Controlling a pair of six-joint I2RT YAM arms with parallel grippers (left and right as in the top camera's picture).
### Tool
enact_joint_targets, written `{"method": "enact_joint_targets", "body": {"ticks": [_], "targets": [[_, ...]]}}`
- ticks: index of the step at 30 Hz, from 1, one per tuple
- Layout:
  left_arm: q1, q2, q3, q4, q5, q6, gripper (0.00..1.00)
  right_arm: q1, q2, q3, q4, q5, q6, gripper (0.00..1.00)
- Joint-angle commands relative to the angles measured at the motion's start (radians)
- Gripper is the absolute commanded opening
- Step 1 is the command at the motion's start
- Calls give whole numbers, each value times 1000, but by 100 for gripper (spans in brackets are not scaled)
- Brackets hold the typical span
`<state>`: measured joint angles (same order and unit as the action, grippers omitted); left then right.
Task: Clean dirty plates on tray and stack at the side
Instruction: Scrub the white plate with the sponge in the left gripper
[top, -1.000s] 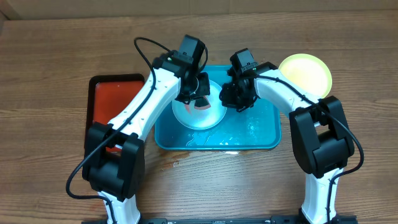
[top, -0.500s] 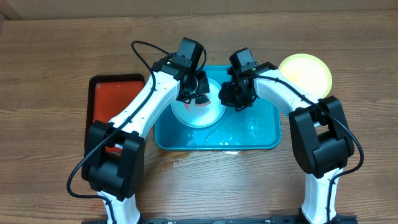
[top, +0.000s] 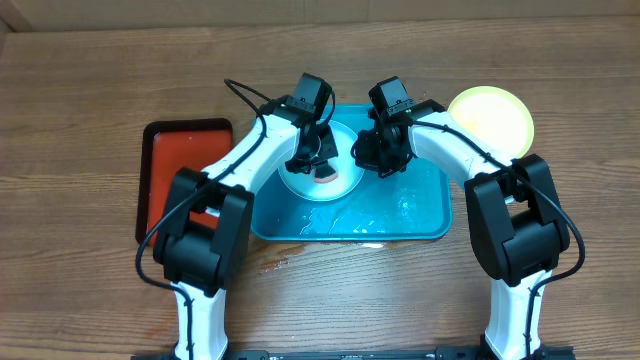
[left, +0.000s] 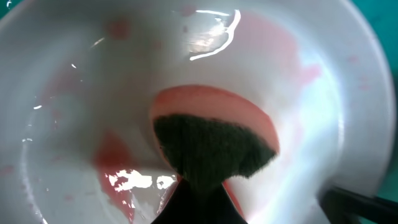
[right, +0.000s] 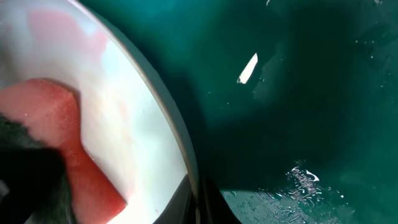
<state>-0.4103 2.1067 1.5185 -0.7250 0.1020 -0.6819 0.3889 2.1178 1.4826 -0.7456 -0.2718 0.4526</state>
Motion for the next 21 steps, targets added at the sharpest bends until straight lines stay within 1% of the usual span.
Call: {"method": "enact_joint_targets", "body": {"ticks": [1, 4, 7, 11, 13, 18, 19, 21], "targets": [[8, 25, -7, -4, -111, 28, 4, 3, -23, -4, 5, 18, 19, 4], [18, 25, 1, -49, -230, 90, 4, 3, -23, -5, 4, 18, 19, 4], [34, 25, 22, -106, -300, 110, 4, 3, -23, -5, 4, 18, 19, 4], [65, 25, 78, -179, -305, 110, 4, 3, -23, -5, 5, 18, 19, 4], [74, 25, 109, -195, -248, 110, 5, 3, -23, -4, 5, 18, 19, 4], [74, 25, 132, -152, 3, 108, 5, 3, -23, -4, 10, 18, 19, 4], [71, 28, 131, -134, 52, 92, 4, 3, -23, -5, 11, 18, 19, 4], [61, 32, 131, -99, 102, 58, 4, 3, -23, -4, 11, 18, 19, 4]]}}
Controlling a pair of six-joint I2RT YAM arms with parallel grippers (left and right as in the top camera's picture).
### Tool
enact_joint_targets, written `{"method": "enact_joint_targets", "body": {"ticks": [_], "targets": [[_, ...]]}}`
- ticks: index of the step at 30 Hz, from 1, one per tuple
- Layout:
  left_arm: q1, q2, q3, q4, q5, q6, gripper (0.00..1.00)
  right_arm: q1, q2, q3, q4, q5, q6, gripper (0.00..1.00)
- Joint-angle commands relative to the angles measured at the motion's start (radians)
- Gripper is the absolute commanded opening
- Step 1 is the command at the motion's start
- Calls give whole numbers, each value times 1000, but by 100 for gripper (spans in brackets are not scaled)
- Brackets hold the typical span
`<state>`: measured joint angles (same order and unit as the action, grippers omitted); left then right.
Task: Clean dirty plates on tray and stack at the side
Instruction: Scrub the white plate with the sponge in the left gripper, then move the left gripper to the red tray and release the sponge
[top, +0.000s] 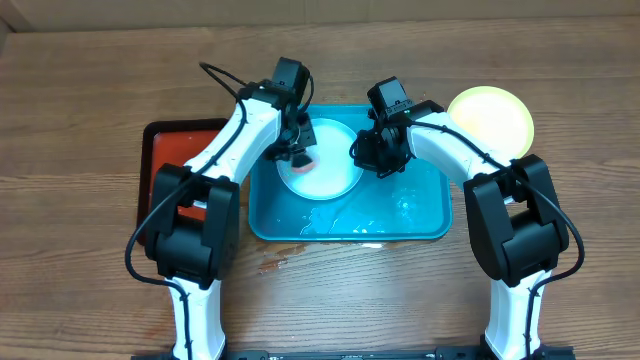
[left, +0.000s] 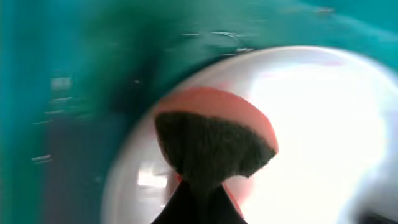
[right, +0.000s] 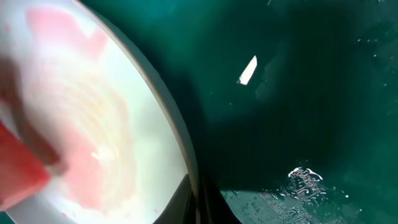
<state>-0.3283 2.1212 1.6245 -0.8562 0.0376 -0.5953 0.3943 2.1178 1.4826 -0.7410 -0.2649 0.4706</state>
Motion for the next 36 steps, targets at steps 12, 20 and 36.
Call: {"method": "enact_joint_targets", "body": {"ticks": [12, 20, 36], "targets": [[-48, 70, 24, 135, 5, -55, 4, -3, -23, -5, 7, 14, 2, 4], [-22, 69, 31, 37, -341, 47, 4, -3, -23, -5, 7, 14, 2, 4], [6, -59, 179, -238, -385, 22, 4, -2, -23, -5, 3, 18, 1, 4]]}}
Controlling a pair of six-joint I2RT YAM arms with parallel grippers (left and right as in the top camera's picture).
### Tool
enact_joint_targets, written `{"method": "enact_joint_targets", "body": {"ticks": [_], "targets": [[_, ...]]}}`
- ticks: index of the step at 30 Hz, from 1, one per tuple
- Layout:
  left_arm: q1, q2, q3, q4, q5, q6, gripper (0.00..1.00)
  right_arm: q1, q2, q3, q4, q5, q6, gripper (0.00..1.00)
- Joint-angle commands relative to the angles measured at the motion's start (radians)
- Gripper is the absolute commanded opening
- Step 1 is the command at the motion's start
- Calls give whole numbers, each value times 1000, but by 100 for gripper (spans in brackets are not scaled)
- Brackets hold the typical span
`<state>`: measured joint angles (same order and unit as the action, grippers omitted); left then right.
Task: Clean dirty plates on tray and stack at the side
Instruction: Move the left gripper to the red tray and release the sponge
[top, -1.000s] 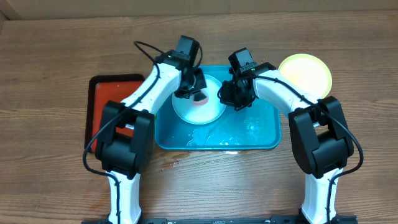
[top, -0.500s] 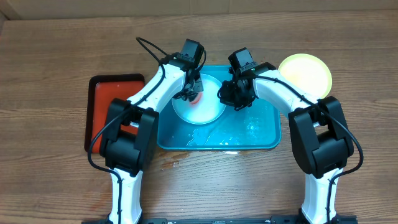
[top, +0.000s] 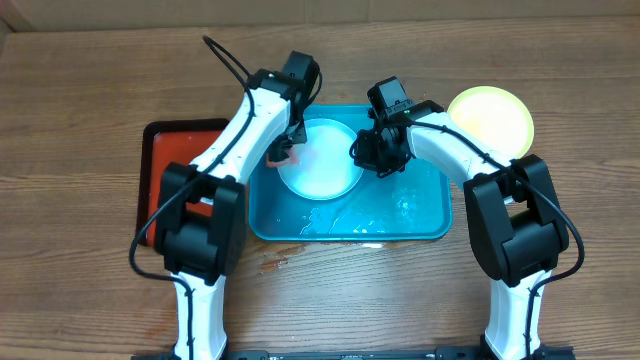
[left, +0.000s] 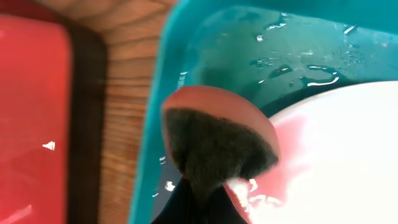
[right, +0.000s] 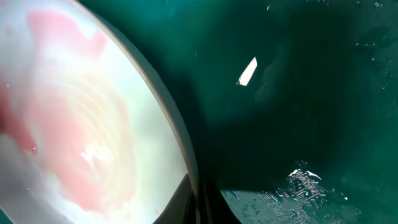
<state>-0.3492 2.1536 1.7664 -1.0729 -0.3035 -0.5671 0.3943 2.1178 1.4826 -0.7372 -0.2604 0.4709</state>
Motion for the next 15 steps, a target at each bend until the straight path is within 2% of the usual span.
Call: {"method": "enact_joint_targets", "body": {"ticks": [1, 6, 11, 15], "targets": [[41, -108, 37, -32, -44, -13, 4, -3, -23, -5, -2, 14, 1, 4], [162, -166, 37, -112, -26, -74, 4, -3, -23, -5, -5, 24, 1, 4], [320, -162, 35, -197, 92, -88, 4, -3, -23, -5, -4, 25, 1, 4], [430, -145, 18, -195, 154, -84, 4, -3, -23, -5, -3, 25, 1, 4]]}}
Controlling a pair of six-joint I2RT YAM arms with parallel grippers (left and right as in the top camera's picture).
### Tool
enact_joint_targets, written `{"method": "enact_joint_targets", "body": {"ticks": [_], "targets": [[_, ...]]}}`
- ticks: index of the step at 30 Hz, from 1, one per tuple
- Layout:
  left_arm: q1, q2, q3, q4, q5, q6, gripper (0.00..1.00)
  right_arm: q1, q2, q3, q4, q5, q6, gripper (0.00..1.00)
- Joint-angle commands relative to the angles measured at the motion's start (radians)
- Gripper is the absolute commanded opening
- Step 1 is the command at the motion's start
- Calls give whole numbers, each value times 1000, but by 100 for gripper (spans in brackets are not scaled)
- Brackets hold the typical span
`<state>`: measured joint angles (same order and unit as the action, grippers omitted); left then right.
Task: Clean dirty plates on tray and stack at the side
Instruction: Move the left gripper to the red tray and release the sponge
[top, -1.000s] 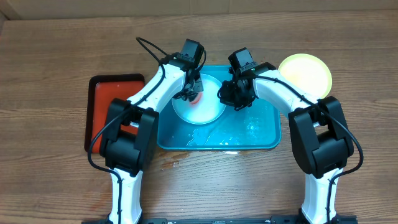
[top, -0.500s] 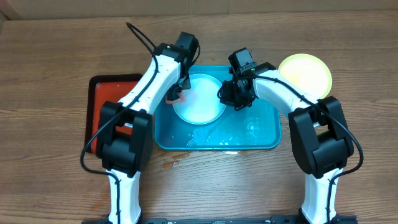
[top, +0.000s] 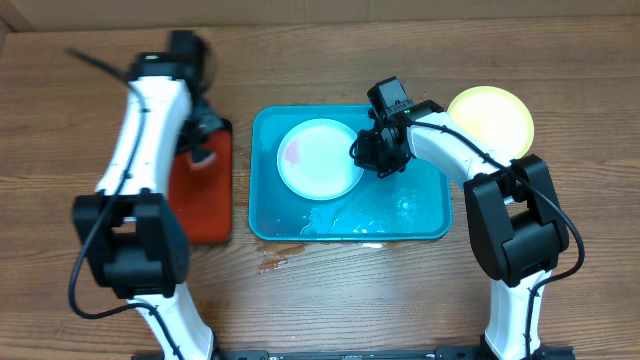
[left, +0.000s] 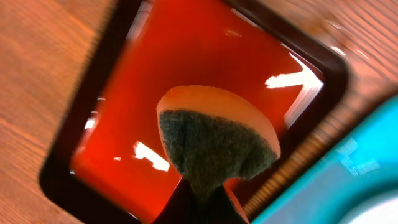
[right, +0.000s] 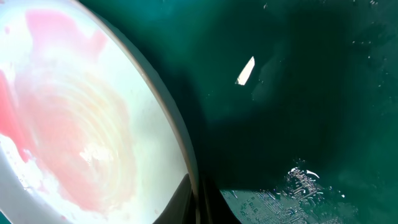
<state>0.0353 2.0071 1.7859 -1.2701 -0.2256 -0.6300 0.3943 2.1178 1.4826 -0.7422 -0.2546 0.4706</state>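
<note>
A white plate (top: 320, 157) with a pink smear lies in the wet blue tray (top: 420, 215). My right gripper (top: 367, 155) is shut on the plate's right rim; the right wrist view shows the plate (right: 81, 124) pinched at the bottom edge. My left gripper (top: 203, 150) hangs over the red tray (top: 200, 210), shut on a sponge (left: 217, 134) with a pink body and a dark green scouring face. The red tray (left: 186, 74) fills the left wrist view beneath the sponge.
A pale yellow plate (top: 492, 118) sits on the wooden table at the right of the blue tray. Water is pooled in the blue tray's front half and spilled on the table (top: 275, 262) by its front left corner.
My left gripper has moved with the sponge from the blue tray's left edge to over the red tray. The right gripper and the plate have stayed put.
My left gripper held the sponge on the plate's middle while my right gripper pinched the rim. Then the sponge was at the plate's left edge, then over the blue tray's left wall. Now it hangs above the red tray, and a pink smear is still on the plate.
</note>
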Motion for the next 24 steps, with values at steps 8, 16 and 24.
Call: {"method": "enact_joint_targets", "body": {"ticks": [8, 16, 24], "targets": [[106, 27, -128, 155, 229, 84, 4, -3, -23, -5, 5, 19, 1, 4], [108, 29, -266, 320, 175, 84, 4, -3, -23, -5, -1, 19, 1, 4], [111, 29, -362, 418, 166, 84, 11, -3, -23, -5, 0, 19, 1, 4]]}}
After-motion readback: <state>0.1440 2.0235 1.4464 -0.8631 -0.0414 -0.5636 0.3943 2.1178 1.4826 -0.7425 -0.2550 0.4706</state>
